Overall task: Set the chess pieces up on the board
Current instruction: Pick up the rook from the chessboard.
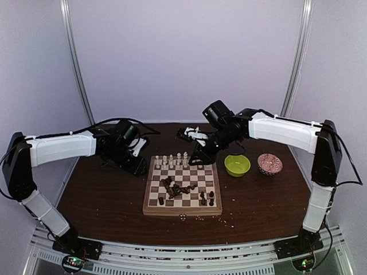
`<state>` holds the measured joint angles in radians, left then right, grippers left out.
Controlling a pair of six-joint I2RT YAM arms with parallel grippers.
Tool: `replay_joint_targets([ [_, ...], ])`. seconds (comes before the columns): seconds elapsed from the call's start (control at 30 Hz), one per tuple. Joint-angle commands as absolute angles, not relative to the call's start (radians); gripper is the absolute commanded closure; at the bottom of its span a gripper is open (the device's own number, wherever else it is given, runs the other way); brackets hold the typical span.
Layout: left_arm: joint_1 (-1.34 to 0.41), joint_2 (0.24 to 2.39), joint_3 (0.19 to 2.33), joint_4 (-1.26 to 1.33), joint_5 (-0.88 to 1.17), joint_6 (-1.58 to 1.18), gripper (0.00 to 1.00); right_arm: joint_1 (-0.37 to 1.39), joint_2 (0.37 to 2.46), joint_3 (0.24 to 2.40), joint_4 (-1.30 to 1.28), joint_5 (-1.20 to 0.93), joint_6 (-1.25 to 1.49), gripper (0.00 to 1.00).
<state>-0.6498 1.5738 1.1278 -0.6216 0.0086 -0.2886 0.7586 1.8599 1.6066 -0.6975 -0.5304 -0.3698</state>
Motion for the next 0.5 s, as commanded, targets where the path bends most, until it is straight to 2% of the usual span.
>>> replay_joint_targets([
  [0.0,-0.593,1.463,1.044,-0.515,0.029,-0.394,0.48,0.819,1.993,1.752,-0.832,-0.456,-0.352,0.72],
  [0.13,-0.577,1.425,0.981,-0.488,0.034,-0.43,0.48,0.861,2.113,1.905,-0.89,-0.447,-0.342,0.72],
  [0.47,-0.57,1.365,0.937,-0.458,-0.013,-0.477,0.48,0.925,2.29,2.105,-0.932,-0.369,-0.318,0.71],
])
